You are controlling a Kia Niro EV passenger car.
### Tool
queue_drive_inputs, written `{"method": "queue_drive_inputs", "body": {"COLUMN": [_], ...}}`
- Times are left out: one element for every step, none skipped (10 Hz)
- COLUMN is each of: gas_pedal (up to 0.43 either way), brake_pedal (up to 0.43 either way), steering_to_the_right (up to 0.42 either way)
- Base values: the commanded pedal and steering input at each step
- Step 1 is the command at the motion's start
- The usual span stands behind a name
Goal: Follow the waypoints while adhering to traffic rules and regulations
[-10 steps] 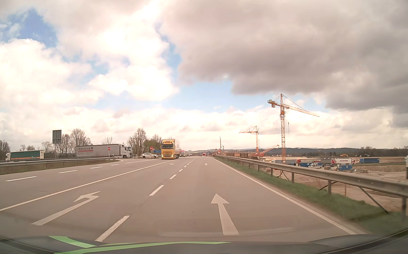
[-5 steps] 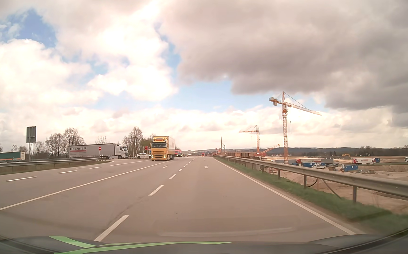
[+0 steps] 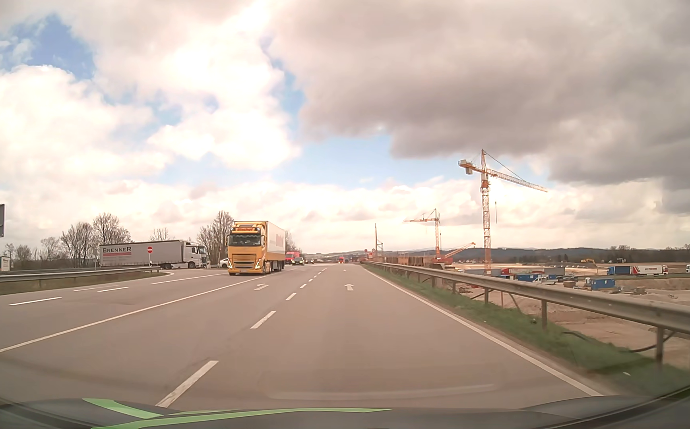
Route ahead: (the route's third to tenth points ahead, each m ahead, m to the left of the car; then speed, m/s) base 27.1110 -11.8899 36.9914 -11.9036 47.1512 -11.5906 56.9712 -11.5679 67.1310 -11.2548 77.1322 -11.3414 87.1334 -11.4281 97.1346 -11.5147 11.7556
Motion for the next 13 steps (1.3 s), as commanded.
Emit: {"method": "queue_drive_inputs", "body": {"gas_pedal": [0.130,0.130,0.130,0.130,0.130,0.130,0.130,0.130,0.130,0.130,0.118,0.118,0.118], "brake_pedal": [0.000,0.000,0.000,0.000,0.000,0.000,0.000,0.000,0.000,0.000,0.000,0.000,0.000], "steering_to_the_right": [0.001,0.001,0.001,0.001,0.001,0.001,0.001,0.001,0.001,0.001,0.001,0.001,0.001]}}
